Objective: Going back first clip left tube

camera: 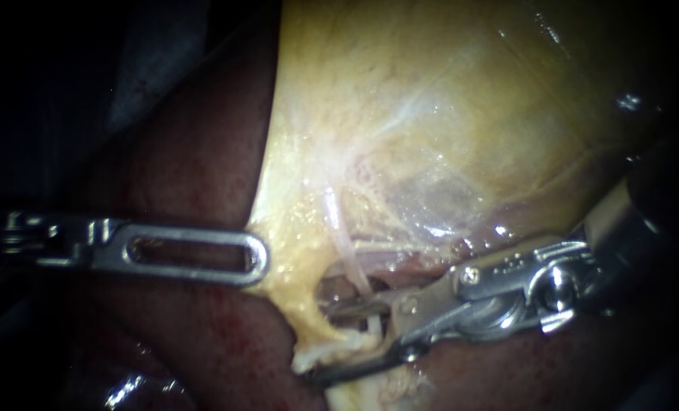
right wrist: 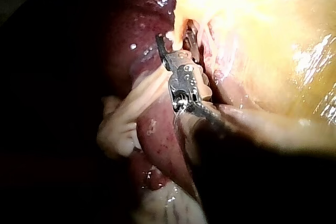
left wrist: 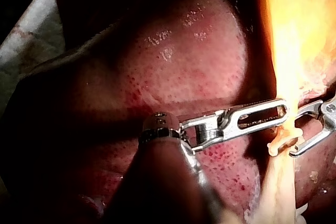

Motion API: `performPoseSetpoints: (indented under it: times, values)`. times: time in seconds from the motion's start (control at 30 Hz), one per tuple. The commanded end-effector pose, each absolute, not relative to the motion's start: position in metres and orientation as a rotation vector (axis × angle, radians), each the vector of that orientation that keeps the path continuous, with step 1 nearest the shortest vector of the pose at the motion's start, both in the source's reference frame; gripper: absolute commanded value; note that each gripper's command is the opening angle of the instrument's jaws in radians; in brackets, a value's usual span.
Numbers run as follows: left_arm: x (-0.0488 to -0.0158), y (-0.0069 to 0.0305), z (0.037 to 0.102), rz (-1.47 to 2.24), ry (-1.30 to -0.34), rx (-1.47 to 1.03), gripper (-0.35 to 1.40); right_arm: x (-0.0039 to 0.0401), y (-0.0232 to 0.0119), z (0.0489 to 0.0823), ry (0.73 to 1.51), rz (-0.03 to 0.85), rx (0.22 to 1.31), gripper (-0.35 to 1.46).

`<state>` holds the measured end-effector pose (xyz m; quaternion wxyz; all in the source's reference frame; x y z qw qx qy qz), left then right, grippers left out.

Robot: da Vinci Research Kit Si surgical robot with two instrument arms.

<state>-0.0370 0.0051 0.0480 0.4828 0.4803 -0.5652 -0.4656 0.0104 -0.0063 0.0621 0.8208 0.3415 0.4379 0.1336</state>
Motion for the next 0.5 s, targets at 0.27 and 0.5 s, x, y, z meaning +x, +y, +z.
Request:
performPoseSetpoints:
  times: [0.27,0.5]
  values:
    - [-0.0368,0.0055,0.0486,-1.132,-1.377,1.172,-0.35,0.0081,-0.0040,0.0597,0.947,0.294,0.697,0.44]
    - [-0.0367,0.0057,0.0491,-1.132,-1.377,1.172,-0.35,0.0046,-0.0003,0.0567,0.961,0.307,0.654,0.44]
